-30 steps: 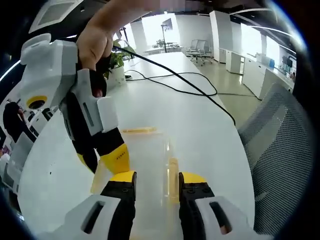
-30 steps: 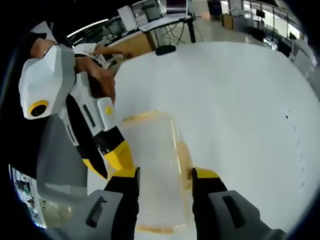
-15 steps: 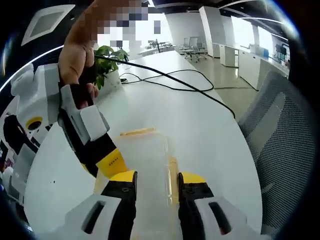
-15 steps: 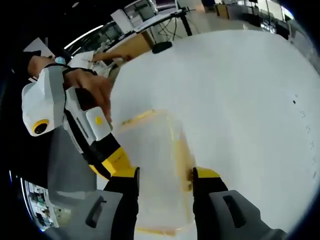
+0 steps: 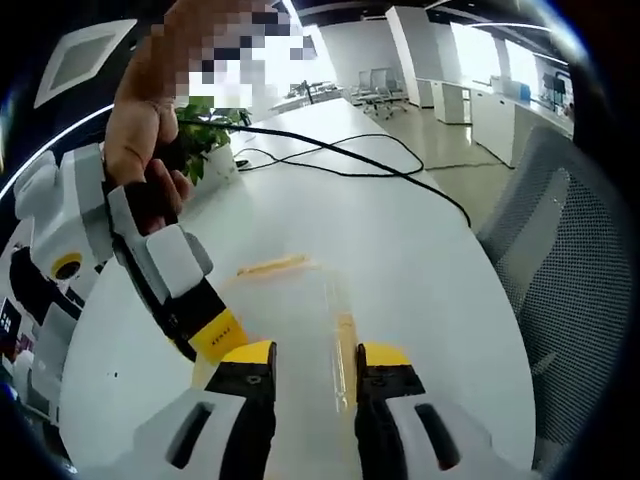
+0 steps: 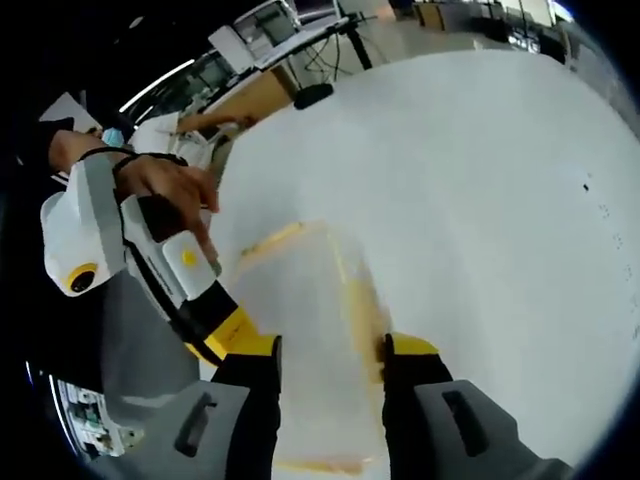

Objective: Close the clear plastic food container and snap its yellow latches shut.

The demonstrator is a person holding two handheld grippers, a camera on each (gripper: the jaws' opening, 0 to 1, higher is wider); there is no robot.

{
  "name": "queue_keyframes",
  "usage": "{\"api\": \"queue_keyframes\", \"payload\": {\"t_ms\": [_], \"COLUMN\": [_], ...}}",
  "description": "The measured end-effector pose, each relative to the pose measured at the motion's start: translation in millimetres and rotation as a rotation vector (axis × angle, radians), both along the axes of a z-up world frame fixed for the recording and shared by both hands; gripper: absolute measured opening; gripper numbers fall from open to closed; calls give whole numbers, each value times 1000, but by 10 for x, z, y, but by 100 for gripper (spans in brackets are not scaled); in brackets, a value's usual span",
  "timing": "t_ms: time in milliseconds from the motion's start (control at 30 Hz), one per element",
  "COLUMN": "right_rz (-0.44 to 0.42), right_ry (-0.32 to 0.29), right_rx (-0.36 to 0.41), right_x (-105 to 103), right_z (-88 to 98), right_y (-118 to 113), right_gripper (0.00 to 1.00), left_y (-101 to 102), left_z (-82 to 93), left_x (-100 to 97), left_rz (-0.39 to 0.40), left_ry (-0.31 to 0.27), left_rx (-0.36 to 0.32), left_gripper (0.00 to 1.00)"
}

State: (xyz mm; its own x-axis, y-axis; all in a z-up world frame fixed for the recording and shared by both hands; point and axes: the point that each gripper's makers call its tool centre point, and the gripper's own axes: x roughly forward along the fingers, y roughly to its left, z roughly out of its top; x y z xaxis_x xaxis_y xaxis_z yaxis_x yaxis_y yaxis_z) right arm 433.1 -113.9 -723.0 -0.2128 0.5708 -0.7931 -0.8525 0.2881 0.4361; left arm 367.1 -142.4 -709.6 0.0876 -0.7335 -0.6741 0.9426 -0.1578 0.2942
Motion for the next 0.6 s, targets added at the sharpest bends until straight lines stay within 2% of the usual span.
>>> {"api": "queue_keyframes", "payload": {"t_ms": [267, 333, 367, 433, 600], "right_rz": [-6, -10, -12, -10, -10], "right_ry": [-4, -7, -8, -6, -2], "right_rx": [-2, 7, 7, -5, -18], "right_x": [16, 17, 14, 8, 3], "right_z": [-1, 3, 5, 3, -4], "right_y": [-13, -18, -15, -15, -8], "right_gripper": [35, 35, 35, 35, 35], "left_y": [-4, -6, -18, -18, -11], "left_z": [12, 10, 16, 10, -2], "left_x": [-5, -19, -34, -24, -31], "left_rz": [7, -7, -42, -18, -22], "left_ry": [-9, -38, -76, -40, -47], "left_rx": [-17, -10, -3, -17, -33], "left_gripper": [22, 20, 19, 19, 19]}}
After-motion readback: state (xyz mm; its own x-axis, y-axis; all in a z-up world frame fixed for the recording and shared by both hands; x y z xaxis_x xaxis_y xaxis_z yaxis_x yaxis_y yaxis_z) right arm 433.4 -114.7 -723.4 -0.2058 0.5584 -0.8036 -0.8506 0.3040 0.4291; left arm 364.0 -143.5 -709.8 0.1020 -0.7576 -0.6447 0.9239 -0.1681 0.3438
